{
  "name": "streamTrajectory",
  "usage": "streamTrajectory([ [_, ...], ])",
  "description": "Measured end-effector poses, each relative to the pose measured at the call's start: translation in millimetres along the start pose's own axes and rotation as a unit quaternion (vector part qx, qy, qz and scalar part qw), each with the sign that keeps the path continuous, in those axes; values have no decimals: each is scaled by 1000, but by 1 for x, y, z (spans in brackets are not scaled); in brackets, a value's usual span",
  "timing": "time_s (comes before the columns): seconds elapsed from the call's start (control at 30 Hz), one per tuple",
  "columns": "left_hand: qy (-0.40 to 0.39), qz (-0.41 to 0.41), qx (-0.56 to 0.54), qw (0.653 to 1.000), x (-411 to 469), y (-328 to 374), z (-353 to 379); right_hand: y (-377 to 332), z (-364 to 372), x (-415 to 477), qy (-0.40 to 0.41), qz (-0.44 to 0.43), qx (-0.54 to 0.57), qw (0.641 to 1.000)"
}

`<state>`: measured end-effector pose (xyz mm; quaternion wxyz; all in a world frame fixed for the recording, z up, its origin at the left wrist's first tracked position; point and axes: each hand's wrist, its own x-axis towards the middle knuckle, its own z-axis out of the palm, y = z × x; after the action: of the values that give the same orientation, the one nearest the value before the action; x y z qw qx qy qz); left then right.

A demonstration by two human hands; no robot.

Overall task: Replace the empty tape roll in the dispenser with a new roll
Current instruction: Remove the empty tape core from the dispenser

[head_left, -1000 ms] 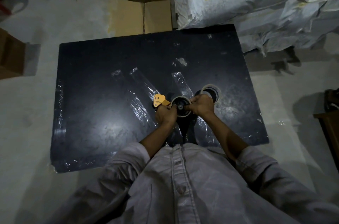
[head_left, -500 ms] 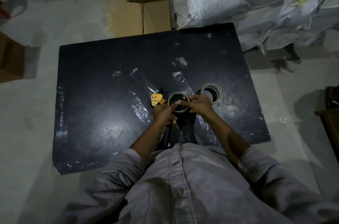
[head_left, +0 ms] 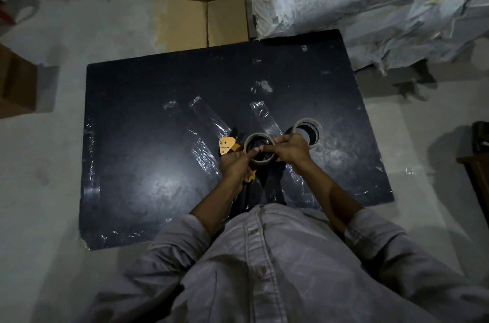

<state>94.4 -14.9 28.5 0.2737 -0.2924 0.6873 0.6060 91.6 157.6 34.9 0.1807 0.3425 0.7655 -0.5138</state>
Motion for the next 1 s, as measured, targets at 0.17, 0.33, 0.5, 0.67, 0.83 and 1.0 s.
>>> streamTrajectory([
  [0.17, 19, 10, -21, 1000, -5, -1, 2, -4, 4, 0, 28, -13, -39, 999],
  [0.33, -11, -51, -107, 993, -8, 8, 2, 3, 4, 3, 52, -22, -57, 997],
  [0.5, -7, -19, -82, 996, -14, 15, -1, 7, 3, 3, 67, -34, -88, 993],
  [0.67, 13, 62, -56, 996, -10, 31, -3, -10, -2, -8, -36, -25, 119, 992],
  [0.83, -11, 53, -124, 991, -6, 33, -11, -22, -26, -15, -114, -30, 248, 962],
  [1.0, 19, 72, -150, 986, 2, 35, -23, -25, -46, -6, -27, -33, 336, 941],
])
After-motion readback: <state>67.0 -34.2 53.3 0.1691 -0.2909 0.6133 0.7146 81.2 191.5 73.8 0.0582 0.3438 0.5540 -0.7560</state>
